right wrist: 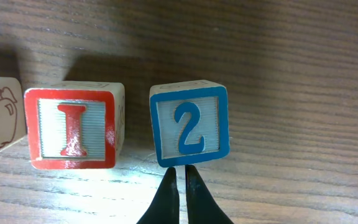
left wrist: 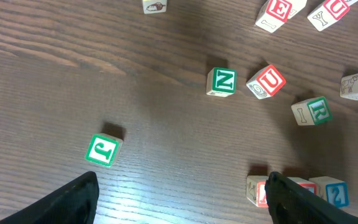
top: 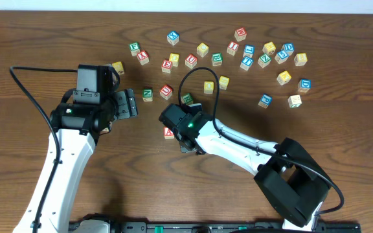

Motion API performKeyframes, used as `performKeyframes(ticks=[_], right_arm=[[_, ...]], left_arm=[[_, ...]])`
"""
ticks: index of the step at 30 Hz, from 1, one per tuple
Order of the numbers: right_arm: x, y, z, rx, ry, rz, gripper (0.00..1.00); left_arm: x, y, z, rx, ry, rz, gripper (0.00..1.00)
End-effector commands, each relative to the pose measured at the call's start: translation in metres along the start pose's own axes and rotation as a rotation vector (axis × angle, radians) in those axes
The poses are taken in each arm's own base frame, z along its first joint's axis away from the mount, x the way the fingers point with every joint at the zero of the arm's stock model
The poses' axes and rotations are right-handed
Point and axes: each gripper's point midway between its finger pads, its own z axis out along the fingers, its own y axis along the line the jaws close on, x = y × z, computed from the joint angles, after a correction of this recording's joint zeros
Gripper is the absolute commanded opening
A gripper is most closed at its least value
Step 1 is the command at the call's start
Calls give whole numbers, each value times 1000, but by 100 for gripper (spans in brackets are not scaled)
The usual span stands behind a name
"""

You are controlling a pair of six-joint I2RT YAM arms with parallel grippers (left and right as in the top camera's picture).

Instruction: Spell out AI2

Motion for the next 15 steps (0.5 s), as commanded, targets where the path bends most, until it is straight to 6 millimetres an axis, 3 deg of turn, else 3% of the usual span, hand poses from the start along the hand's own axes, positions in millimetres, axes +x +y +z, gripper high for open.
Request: performKeyframes(ticks=[1,15], right_arm=[[-5,-3,-5,2,-28,24,1],[-1,-1,-5,-9,-8,22,1]], left_arm=[[-6,2,-3,-12,-13,9,84],[-6,2,-3,-12,-13,9,84]])
